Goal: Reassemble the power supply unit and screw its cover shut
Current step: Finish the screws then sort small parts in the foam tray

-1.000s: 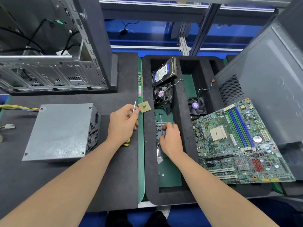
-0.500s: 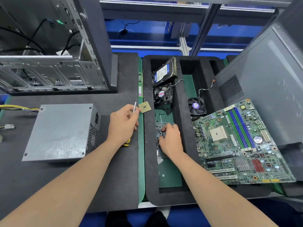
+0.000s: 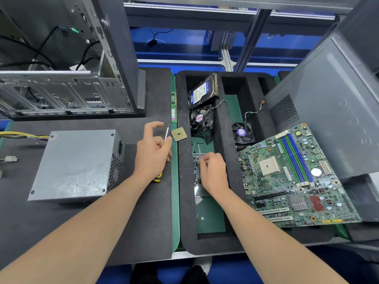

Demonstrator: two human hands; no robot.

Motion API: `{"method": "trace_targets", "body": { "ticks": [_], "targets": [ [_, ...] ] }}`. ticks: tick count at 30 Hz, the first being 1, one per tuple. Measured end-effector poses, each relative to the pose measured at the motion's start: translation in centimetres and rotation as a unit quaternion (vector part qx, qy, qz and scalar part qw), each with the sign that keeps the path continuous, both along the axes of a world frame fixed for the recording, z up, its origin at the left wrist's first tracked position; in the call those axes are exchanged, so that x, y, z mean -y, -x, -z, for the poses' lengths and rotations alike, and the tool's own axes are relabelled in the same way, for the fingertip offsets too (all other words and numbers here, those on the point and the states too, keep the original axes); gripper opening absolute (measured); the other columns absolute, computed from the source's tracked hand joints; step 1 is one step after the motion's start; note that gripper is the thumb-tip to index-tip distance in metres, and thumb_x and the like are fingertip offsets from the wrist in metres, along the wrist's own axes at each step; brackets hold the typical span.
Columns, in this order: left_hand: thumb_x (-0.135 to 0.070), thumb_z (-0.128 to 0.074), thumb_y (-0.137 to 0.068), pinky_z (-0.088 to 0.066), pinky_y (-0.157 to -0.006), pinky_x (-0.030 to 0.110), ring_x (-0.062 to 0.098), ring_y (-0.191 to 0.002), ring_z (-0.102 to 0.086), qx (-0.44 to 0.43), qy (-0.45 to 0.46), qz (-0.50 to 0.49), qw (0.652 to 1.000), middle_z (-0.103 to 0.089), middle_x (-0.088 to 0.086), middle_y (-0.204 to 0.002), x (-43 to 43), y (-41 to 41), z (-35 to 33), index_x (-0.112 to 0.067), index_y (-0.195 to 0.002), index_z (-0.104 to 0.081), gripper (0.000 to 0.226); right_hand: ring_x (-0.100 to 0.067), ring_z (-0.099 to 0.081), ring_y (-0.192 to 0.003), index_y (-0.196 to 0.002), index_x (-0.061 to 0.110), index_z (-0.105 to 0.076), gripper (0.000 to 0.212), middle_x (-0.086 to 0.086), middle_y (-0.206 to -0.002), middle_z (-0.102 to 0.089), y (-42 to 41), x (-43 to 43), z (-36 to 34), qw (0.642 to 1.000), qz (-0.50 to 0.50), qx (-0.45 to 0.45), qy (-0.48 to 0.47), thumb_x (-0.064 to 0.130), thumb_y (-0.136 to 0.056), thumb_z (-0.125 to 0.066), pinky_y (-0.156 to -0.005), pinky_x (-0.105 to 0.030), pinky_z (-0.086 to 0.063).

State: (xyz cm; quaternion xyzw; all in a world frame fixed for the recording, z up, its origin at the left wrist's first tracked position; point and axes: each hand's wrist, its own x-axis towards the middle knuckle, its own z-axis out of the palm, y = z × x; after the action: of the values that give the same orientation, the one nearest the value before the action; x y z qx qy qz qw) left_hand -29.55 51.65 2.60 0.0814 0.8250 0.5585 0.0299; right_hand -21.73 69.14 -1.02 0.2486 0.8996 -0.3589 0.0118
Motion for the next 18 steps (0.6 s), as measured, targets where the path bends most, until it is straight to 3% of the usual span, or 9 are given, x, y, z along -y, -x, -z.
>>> {"method": "trace_targets", "body": {
  "ticks": [2, 4, 6, 9, 12, 16, 18],
  "targets": [
    [-0.024, -0.055, -0.102, -0.053, -0.056, 0.032, 0.017, -0.048, -0.061, -0.015, 0.006, 0.009, 1.0, -0.067, 0.0, -0.065, -0.1, -0.1, -0.1, -0.038, -0.114, -0.038, 0.026, -0.003, -0.05, -0.087, -0.103, 0.01, -0.07, 0.015, -0.009, -0.108, -0.064, 0.0, 0.1, -1.4, 0.998, 0.021, -0.032, 0.044, 0.016, -0.105, -0.056, -0.074, -0.01, -0.034],
    [-0.03, -0.056, -0.102, -0.052, -0.057, 0.039, 0.023, -0.049, -0.058, -0.011, 0.029, 0.024, 0.999, -0.065, 0.003, -0.069, -0.3, -0.2, -0.5, -0.039, -0.105, -0.044, 0.015, -0.001, -0.055, -0.087, -0.096, 0.021, -0.071, 0.011, -0.001, -0.098, -0.066, 0.0, 0.6, -3.2, 0.992, 0.038, -0.082, 0.09, 0.02, -0.102, -0.061, -0.076, -0.008, -0.039],
    [-0.038, -0.061, -0.099, -0.048, -0.053, 0.037, 0.023, -0.048, -0.058, 0.019, 0.038, 0.038, 0.998, -0.066, 0.003, -0.071, -0.4, -0.2, -1.4, -0.034, -0.095, -0.061, 0.006, -0.009, -0.061, -0.085, -0.091, 0.029, -0.069, 0.011, 0.003, -0.093, -0.065, 0.3, 1.6, -5.3, 0.981, 0.044, -0.135, 0.132, 0.021, -0.099, -0.066, -0.083, -0.023, -0.05],
    [-0.048, -0.066, -0.096, -0.043, -0.053, 0.028, 0.019, -0.044, -0.057, 0.068, -0.008, 0.032, 0.997, -0.069, 0.001, -0.069, -0.3, -0.6, -4.0, -0.031, -0.086, -0.077, 0.023, -0.014, -0.066, -0.079, -0.095, 0.027, -0.07, 0.009, -0.002, -0.099, -0.066, 1.1, 3.3, -8.3, 0.967, 0.03, -0.186, 0.169, 0.019, -0.098, -0.069, -0.082, -0.035, -0.057],
    [-0.044, -0.069, -0.097, -0.042, -0.047, 0.024, 0.019, -0.045, -0.051, 0.129, -0.103, 0.027, 0.986, -0.074, -0.003, -0.078, 0.9, -0.7, -7.6, -0.025, -0.085, -0.081, 0.025, -0.007, -0.064, -0.077, -0.096, 0.021, -0.073, 0.005, 0.001, -0.099, -0.067, 2.0, 5.2, -10.7, 0.957, 0.018, -0.231, 0.175, 0.017, -0.097, -0.069, -0.078, -0.023, -0.055],
    [-0.042, -0.077, -0.09, -0.038, -0.045, 0.022, 0.015, -0.045, -0.048, 0.213, -0.123, 0.01, 0.969, -0.078, -0.004, -0.087, 3.7, -0.4, -11.5, -0.02, -0.085, -0.082, 0.024, -0.004, -0.064, -0.083, -0.094, 0.018, -0.075, 0.007, 0.001, -0.097, -0.068, 2.7, 8.0, -12.9, 0.946, 0.004, -0.283, 0.161, 0.011, -0.094, -0.072, -0.074, -0.014, -0.05],
    [-0.035, -0.078, -0.09, -0.037, -0.048, 0.023, 0.011, -0.044, -0.046, 0.287, -0.159, 0.006, 0.945, -0.076, -0.002, -0.086, 5.3, 0.0, -12.7, -0.015, -0.087, -0.079, 0.021, -0.005, -0.064, -0.084, -0.092, 0.017, -0.077, 0.009, 0.002, -0.095, -0.067, 2.9, 9.2, -13.8, 0.938, -0.02, -0.315, 0.145, 0.008, -0.092, -0.074, -0.074, -0.011, -0.048]
  ]
}}
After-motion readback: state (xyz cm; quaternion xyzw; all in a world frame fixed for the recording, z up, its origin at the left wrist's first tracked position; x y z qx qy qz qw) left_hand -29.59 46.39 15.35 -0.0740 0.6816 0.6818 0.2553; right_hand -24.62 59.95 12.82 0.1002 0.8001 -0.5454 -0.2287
